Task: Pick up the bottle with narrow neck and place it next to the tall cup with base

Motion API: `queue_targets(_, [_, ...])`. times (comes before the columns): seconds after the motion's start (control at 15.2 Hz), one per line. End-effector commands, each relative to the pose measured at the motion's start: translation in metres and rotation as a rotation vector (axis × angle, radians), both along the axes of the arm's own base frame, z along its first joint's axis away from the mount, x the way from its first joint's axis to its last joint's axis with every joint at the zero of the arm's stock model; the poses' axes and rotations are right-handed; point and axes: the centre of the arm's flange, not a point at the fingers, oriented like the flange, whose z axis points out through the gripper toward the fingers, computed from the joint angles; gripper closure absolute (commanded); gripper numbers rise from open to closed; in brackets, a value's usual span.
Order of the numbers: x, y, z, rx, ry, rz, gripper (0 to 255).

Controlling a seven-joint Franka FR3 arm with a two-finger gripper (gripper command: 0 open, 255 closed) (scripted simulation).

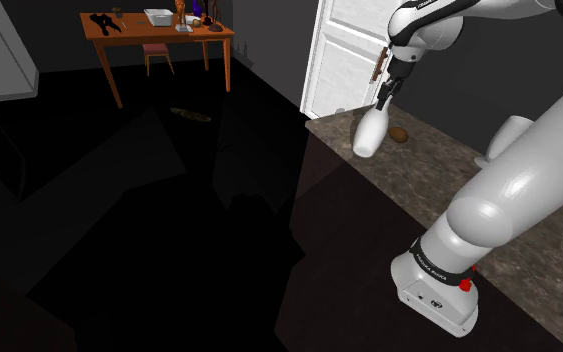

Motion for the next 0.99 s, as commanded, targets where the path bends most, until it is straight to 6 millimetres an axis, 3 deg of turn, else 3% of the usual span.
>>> queue_targets(0.0, [0.0, 0.0, 0.0, 0.0, 0.0, 0.0, 255])
queue_targets(0.53, [0.0, 0.0, 0.0, 0.0, 0.0, 0.0, 255])
queue_targets(0.92, [0.0, 0.0, 0.032, 0.0, 0.0, 0.0, 255])
